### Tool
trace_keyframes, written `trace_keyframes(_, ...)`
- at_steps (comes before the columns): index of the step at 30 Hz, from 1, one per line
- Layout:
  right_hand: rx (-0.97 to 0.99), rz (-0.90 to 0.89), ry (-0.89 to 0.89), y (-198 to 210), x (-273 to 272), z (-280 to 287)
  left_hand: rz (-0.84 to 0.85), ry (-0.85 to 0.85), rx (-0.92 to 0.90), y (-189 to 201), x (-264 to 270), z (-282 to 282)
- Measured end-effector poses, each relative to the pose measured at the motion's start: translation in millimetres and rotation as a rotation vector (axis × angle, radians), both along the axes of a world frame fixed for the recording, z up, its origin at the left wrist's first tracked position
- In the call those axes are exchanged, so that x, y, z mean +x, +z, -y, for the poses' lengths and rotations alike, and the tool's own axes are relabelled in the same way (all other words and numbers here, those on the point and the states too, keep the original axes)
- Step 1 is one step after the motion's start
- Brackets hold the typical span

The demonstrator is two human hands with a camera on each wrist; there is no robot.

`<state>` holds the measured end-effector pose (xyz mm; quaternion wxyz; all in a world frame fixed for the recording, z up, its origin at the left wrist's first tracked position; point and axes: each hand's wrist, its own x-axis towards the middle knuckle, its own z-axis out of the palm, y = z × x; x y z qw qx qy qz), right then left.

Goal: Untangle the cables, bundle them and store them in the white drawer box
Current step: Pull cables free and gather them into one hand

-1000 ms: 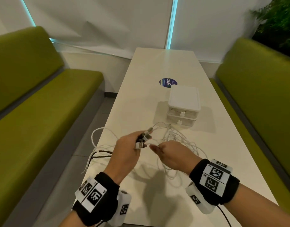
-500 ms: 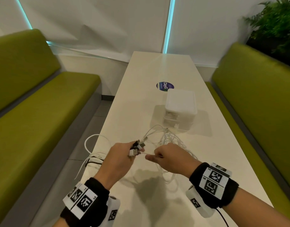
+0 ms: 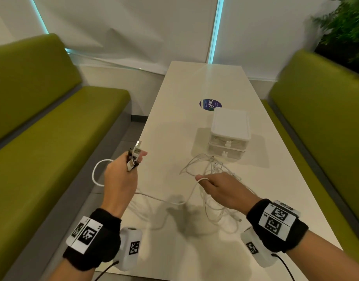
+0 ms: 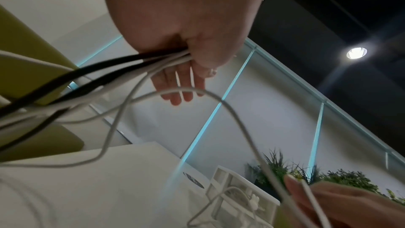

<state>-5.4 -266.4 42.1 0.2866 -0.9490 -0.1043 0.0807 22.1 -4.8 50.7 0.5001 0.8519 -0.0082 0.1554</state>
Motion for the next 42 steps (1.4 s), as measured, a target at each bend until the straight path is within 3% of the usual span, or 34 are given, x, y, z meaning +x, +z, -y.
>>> trace_keyframes(2, -0.058, -0.05, -0.016, 1, 0, -6, 0.094, -0.056, -0.018, 0, -7, 9)
trace_keyframes(5, -0.116, -0.094, -0.052, 4, -1, -18, 0.125, -0.272, 0.014, 1, -17, 26)
trace_keyframes(8, -0.185, -0.077, -0.049, 8, -1, -30, 0.014, -0.421, 0.126, -11, -21, 40)
trace_keyframes(12, -0.215, -0.065, -0.062, 8, 2, -41, -0.13, -0.497, 0.447, -25, -29, 52)
trace_keyframes(17, -0.167, -0.075, -0.072, 4, 4, -50, -0.197, -0.435, 0.317, -24, -28, 47)
trace_keyframes(21, -0.247, -0.057, -0.015, 1, 5, -64, -0.204, -0.408, 0.296, -27, -27, 46)
trace_keyframes(26, -0.122, -0.061, -0.029, 1, 13, -71, -0.249, -0.371, 0.226, -23, -21, 31)
trace_keyframes(36, -0.141, -0.039, -0.018, -2, 28, -66, -0.307, 0.206, 0.112, -10, 36, -84)
trace_keyframes(42, -0.149, -0.042, 0.0, -8, 29, -73, -0.33, 0.298, 0.028, -27, 41, -104)
